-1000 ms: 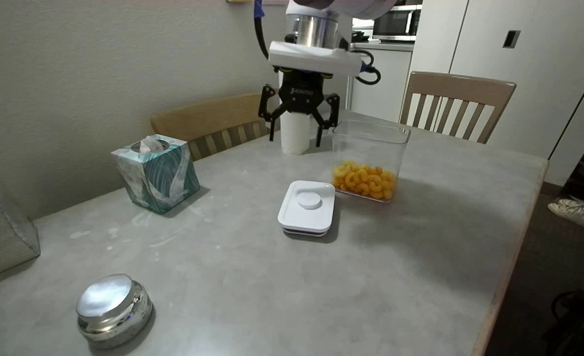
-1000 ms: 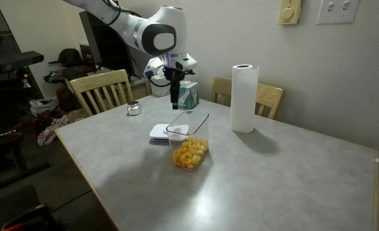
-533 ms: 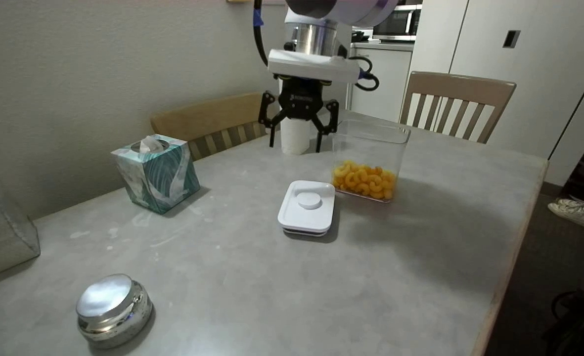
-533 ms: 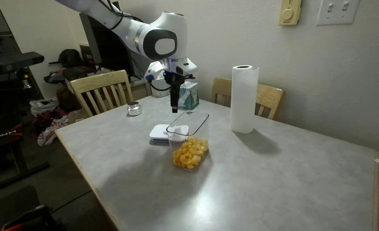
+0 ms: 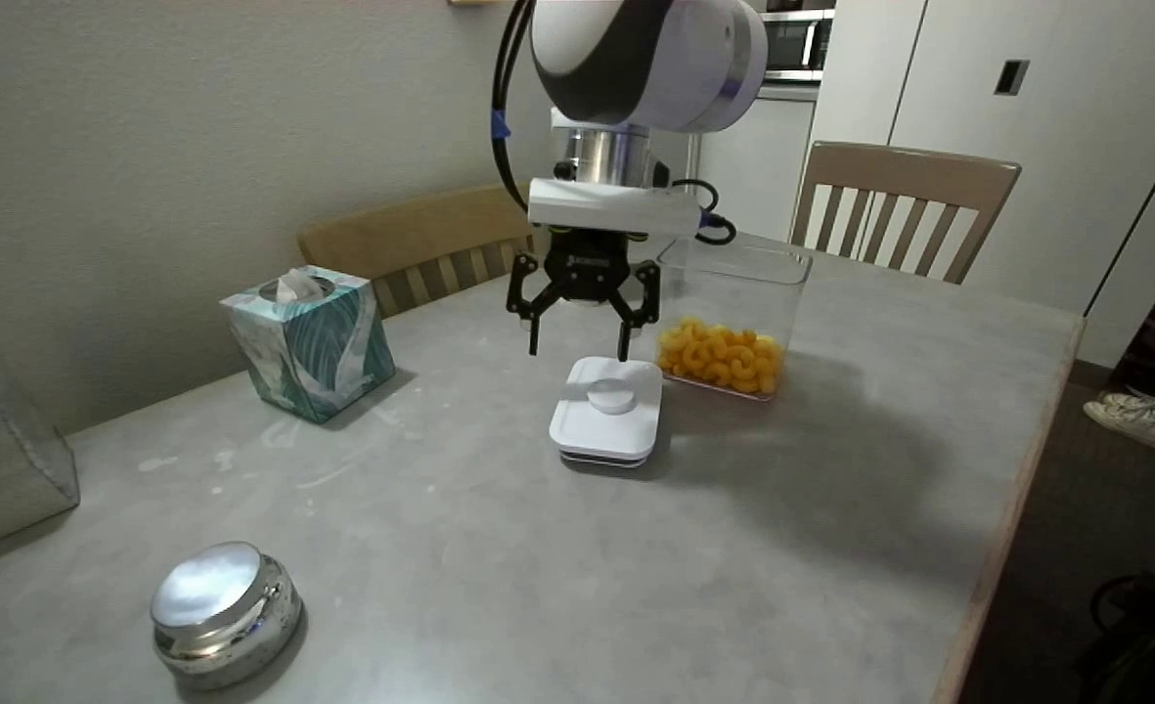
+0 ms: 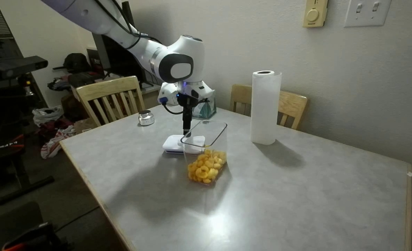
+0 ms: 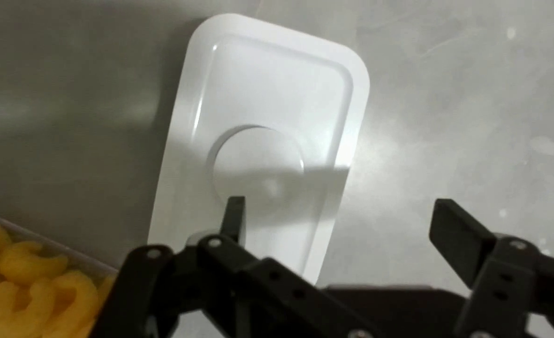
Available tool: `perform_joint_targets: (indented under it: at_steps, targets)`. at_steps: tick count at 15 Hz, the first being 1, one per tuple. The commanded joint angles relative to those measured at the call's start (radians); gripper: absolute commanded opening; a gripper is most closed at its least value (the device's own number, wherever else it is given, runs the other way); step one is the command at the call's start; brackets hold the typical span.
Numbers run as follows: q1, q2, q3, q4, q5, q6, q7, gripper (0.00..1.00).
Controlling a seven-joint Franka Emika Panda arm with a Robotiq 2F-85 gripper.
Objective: Put the lid on the container and press the top
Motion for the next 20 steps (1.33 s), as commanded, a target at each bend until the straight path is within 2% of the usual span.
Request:
perform_joint_targets:
  at_steps: [1, 6, 13, 17, 18, 19, 20]
  targets:
    - [-0.002, 0.014, 0.002, 0.014, 0.013, -0.031, -0.013, 1.00]
    - [0.018, -0.012, -0.013, -0.027, 0.001, -0.040, 0.036, 1.00]
    - [0.011, -0.036, -0.016, -0.124, 0.017, -0.011, 0.065, 1.00]
    - [0.012, -0.031, -0.022, -0.137, 0.007, -0.006, 0.060, 1.00]
    - [0.011, -0.029, -0.024, -0.136, 0.006, -0.006, 0.059, 0.95]
    - [0.010, -0.025, -0.026, -0.129, 0.004, -0.009, 0.057, 0.74]
    - [0.009, -0.023, -0.027, -0.125, 0.002, -0.012, 0.055, 0.71]
